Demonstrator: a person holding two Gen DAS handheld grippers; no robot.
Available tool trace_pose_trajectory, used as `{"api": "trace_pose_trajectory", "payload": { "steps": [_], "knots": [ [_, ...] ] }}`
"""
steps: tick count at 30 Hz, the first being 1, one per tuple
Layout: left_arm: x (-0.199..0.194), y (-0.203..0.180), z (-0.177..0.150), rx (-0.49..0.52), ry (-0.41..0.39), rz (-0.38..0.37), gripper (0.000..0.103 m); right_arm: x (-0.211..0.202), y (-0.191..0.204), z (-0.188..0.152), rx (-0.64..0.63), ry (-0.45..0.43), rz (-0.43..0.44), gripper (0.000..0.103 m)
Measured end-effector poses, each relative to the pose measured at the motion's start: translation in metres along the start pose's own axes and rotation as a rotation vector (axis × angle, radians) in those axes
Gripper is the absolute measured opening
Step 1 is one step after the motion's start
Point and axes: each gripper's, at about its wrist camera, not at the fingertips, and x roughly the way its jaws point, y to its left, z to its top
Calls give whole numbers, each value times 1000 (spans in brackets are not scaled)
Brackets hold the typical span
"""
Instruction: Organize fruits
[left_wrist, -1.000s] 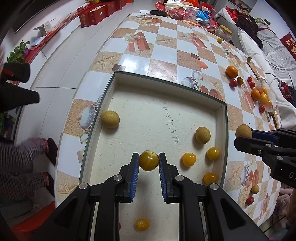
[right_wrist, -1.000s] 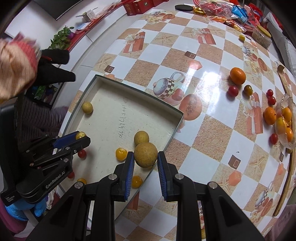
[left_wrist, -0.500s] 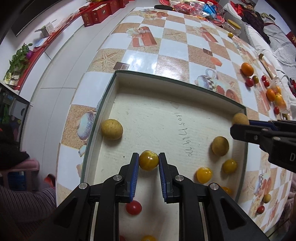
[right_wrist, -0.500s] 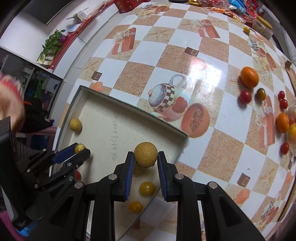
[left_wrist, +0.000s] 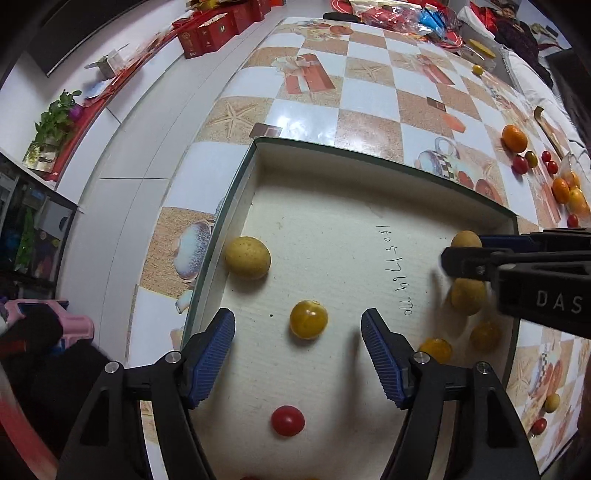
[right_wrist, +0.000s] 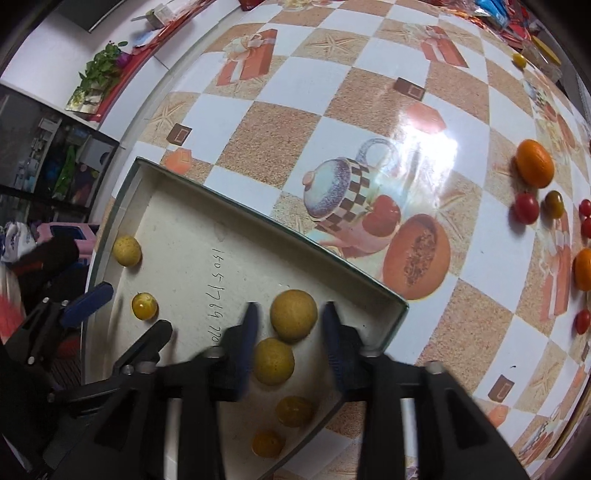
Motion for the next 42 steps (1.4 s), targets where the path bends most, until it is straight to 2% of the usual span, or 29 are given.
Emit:
{"api": "trace_pose_trajectory", "payload": {
  "steps": [4, 8, 10, 13, 22, 23, 24, 25, 31, 32, 36, 38, 42],
  "knots": [
    [-3, 2, -2, -4, 9, 13, 72, -8, 2, 2, 10, -23, 12, 60],
    [-10, 4, -5, -15, 7, 4, 72, -28, 1, 1, 30, -65, 36, 81],
    [-16, 3, -7, -19, 7, -5, 72, -38, 1, -2, 41, -79, 29, 82],
    [-22, 0, -10, -9, 12, -5, 72, -49, -1, -9, 59, -72, 12, 88],
    [-41, -9, -23, 31, 43, -11, 72, -78, -11, -44, 78, -67, -32, 90],
    [-43, -9, -25, 31, 44, -15, 78, -80, -10, -47, 81, -65, -33, 90],
    [-46, -10, -27, 29, 44, -20, 96, -83, -11, -49, 84, -68, -34, 90],
    [-48, -10, -28, 27, 39, -23, 102, -87, -11, -53, 84, -73, -41, 90],
    [-59, -14, -37, 39, 59, -36, 102, -103, -7, -67, 53, -78, -104, 93],
    [-62, -14, -39, 43, 56, -37, 102, -105, -5, -69, 44, -79, -117, 103],
    [-85, -16, -47, 72, -11, -27, 102, -114, 4, -78, 4, -82, -162, 103],
    [-98, -17, -50, 89, -32, -26, 102, -118, 10, -83, -7, -61, -157, 103],
    [-113, -16, -55, 111, 4, -40, 102, -127, 17, -95, -13, -47, -135, 103]
  ]
}}
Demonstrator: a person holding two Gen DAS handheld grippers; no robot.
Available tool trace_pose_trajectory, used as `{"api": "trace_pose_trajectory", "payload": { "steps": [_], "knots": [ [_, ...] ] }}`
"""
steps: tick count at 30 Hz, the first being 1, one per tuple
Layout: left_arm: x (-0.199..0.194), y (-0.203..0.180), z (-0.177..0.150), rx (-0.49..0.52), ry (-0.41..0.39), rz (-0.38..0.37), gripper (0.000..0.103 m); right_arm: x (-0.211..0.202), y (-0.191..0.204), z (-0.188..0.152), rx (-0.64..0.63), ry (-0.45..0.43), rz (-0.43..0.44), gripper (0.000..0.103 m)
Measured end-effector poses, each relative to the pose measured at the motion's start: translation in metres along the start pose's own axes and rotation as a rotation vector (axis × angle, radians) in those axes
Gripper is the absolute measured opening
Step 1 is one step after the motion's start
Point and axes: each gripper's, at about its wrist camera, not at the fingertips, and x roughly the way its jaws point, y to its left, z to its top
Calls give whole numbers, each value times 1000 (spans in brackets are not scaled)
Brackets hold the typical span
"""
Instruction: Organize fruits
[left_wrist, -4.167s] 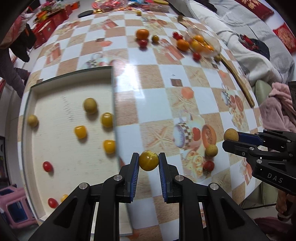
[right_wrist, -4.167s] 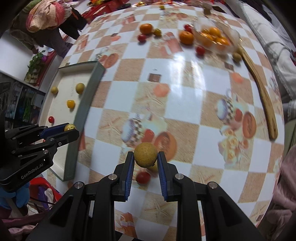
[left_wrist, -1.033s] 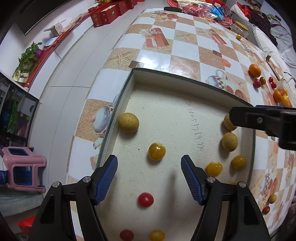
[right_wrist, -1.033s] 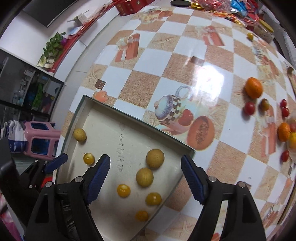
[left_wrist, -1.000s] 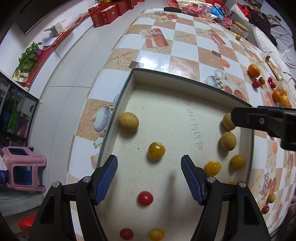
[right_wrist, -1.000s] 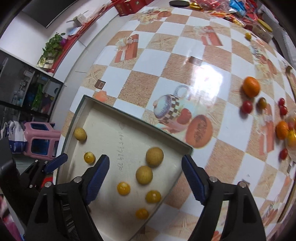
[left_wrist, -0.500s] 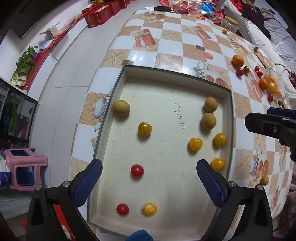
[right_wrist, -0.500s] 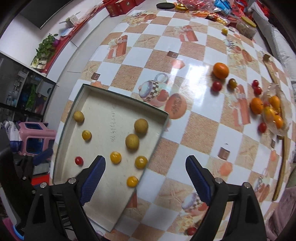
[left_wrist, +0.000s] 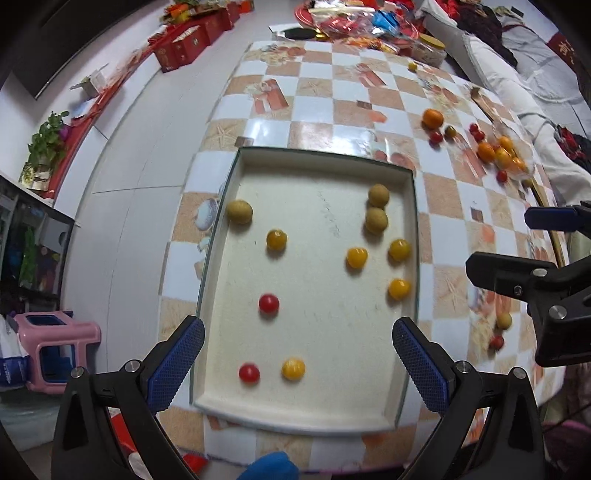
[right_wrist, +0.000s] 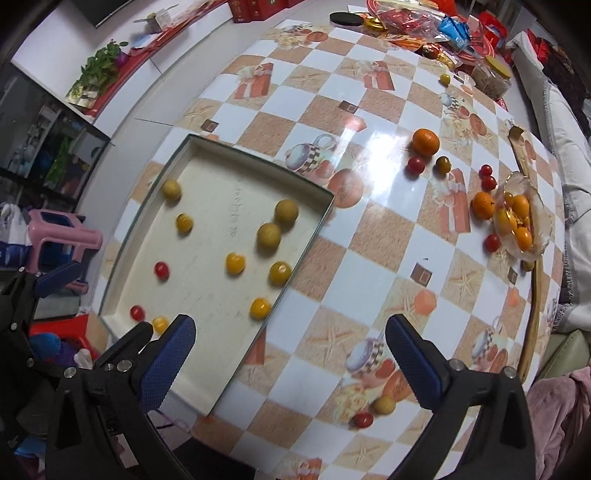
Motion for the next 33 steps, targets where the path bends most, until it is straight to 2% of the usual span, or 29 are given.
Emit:
{"api": "trace_pose_trajectory", "payload": {
  "steps": [2, 11, 33],
  "knots": [
    [-6, -3, -4, 32, 10, 29, 102, -4, 1, -5, 6, 7, 12, 103],
    [-26, -10, -23, 117, 33, 62, 102, -17, 2, -21, 7, 28, 2, 103],
    [-39, -20, -29, 131, 26, 74, 102, -24, 18, -28, -61, 31, -19, 103]
  ]
}}
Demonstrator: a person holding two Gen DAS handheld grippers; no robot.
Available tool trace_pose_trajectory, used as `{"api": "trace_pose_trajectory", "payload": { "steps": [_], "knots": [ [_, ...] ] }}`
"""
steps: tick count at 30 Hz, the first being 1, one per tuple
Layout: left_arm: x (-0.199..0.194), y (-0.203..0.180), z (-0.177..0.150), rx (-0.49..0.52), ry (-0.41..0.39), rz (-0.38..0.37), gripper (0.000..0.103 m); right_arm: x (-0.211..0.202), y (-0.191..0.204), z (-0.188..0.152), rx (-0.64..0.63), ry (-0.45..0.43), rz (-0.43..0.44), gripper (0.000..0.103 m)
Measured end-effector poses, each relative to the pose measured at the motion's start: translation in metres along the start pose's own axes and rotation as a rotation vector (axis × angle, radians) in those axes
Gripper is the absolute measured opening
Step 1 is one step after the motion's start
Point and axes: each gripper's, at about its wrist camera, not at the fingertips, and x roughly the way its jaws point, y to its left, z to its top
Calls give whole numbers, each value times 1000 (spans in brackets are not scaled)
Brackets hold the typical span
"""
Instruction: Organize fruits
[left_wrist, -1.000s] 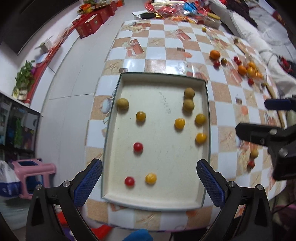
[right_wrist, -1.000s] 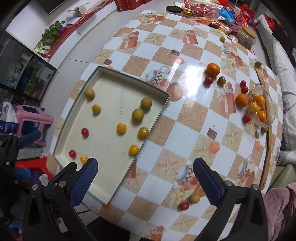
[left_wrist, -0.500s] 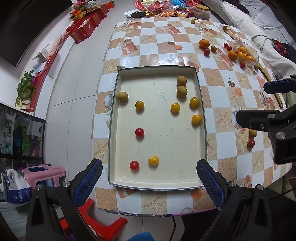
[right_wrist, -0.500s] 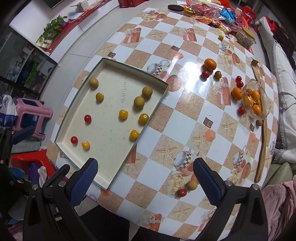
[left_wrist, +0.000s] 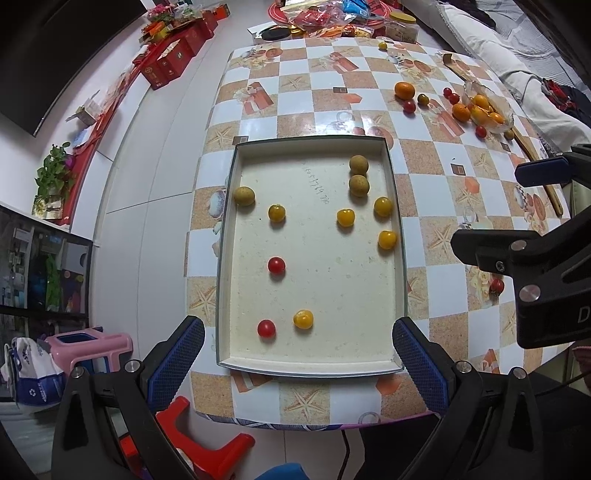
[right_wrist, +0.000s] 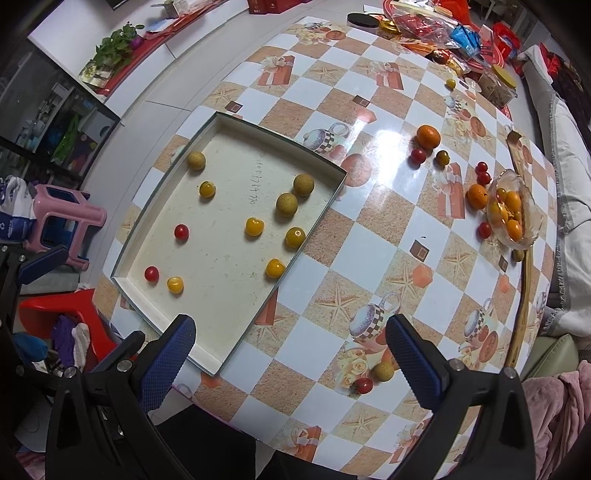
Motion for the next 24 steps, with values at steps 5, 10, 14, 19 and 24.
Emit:
{"api": "trace_pose_trajectory", "payload": {
  "steps": [5, 10, 14, 19, 24],
  "knots": [
    [2, -2, -2, -4, 8, -20, 102, 0, 2, 0, -11, -2, -8, 103],
    [5, -1, -3, -19, 23, -45, 102, -1, 5, -1, -25, -5, -14, 103],
    [9, 1, -6, -35, 42, -62, 102, 0, 7, -1, -29, -4, -17, 103],
    [13, 4, -9, -53, 61, -86, 102, 1, 12, -3, -50, -5, -27, 103],
    [10, 3, -10, -50, 40, -97, 102, 2, 14, -4, -53, -7, -31, 103]
  ]
}}
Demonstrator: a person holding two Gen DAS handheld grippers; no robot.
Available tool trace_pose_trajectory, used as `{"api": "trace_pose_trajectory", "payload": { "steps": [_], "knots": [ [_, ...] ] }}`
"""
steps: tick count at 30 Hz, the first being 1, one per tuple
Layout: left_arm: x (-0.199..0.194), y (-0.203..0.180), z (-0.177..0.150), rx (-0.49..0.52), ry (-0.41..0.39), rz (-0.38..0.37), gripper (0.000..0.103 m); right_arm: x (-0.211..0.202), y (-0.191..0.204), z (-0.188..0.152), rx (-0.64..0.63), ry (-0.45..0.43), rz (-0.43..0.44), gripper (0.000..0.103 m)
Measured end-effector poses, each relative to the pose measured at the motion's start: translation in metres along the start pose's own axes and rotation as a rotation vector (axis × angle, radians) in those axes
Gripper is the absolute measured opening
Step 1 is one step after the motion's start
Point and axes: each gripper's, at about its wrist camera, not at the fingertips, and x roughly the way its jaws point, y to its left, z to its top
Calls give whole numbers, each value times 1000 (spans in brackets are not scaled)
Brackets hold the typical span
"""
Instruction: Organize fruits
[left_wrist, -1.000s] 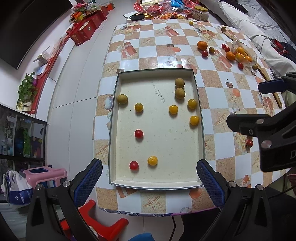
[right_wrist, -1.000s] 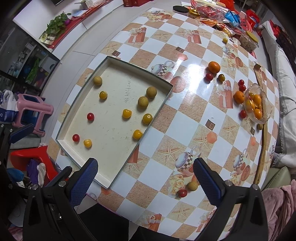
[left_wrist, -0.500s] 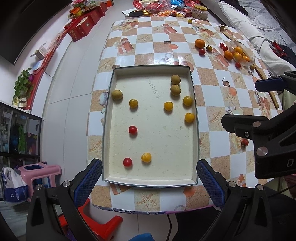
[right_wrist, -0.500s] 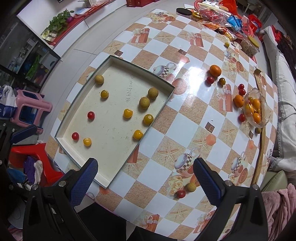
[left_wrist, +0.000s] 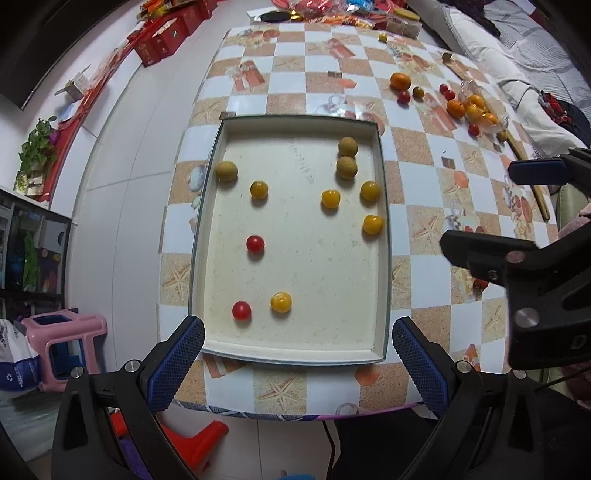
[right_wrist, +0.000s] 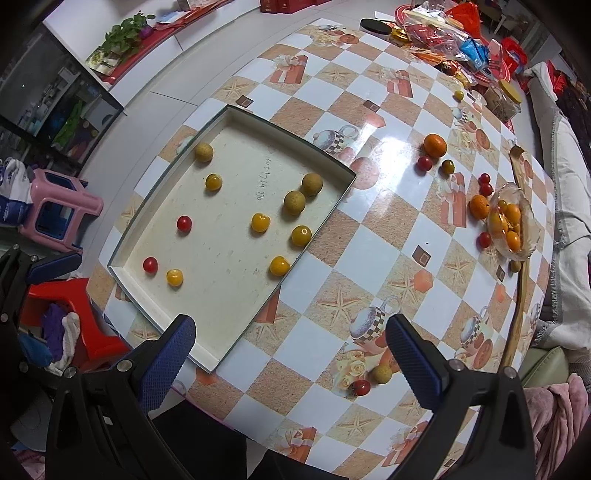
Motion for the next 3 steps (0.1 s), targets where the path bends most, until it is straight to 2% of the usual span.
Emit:
{"api": "trace_pose_trajectory", "payload": {
  "steps": [3],
  "knots": [
    [-1, -2, 0, 9, -2, -4, 102, 1, 0, -1, 5, 1, 0, 103]
  ]
}}
